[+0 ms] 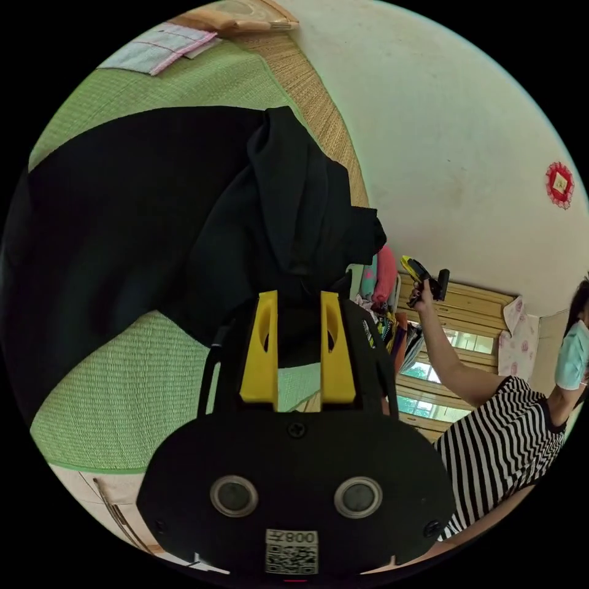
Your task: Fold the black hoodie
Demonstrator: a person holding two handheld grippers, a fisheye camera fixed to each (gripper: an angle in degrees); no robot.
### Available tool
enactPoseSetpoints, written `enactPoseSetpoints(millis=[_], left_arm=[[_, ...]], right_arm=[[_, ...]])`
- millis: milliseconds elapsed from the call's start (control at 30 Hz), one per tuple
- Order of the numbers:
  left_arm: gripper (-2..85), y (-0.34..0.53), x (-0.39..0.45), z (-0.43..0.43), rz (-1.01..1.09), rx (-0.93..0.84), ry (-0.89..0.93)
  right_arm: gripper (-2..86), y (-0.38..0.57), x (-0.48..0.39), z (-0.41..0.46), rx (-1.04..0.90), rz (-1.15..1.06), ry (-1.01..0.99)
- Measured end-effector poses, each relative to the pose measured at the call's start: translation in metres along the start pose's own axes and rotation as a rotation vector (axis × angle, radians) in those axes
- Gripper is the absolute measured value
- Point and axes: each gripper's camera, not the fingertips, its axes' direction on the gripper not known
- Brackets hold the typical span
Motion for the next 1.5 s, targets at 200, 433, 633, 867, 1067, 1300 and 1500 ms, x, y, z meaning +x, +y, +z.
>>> enactPoseSetpoints(millis=[200, 433, 633, 867, 1067, 1300, 1500], left_arm=[[6.5, -0.064, -0.005, 0.044, -0.155, -0.037, 0.033], [1.7, -0.126, 0.041, 0.03, -0.125, 0.083, 0.143], [3.7, -0.23, 0.149, -0.044, 0.142, 0.4, 0.209], [9.6, -0.194, 0.148, -0.005, 0.148, 0.25, 0.028], [11.0, -0.13, 0.083, 0.04, -0.091, 0.126, -0.156], [11.4, -0.159, 0.112, 0.059, -0.008, 0.083, -0.641], [3.1, -0.18, 0.124, 0.103, -0.021, -0.026, -0.891]], right_arm=[[9.0, 0.023, -0.082, 0.135, -0.404, -0.45, 0.201], [9.4, 0.041, -0.128, 0.179, -0.499, -0.801, 0.385], [9.1, 0.045, -0.129, 0.186, -0.507, -0.852, 0.394], [10.7, 0.055, -0.127, 0.187, -0.499, -0.867, 0.385], [11.5, 0.012, -0.103, 0.145, -0.292, -0.702, 0.347], [11.6, -0.08, -0.061, 0.16, -0.267, -0.521, 0.456], [6.8, -0.067, -0.045, 0.184, -0.308, -0.467, 0.459]])
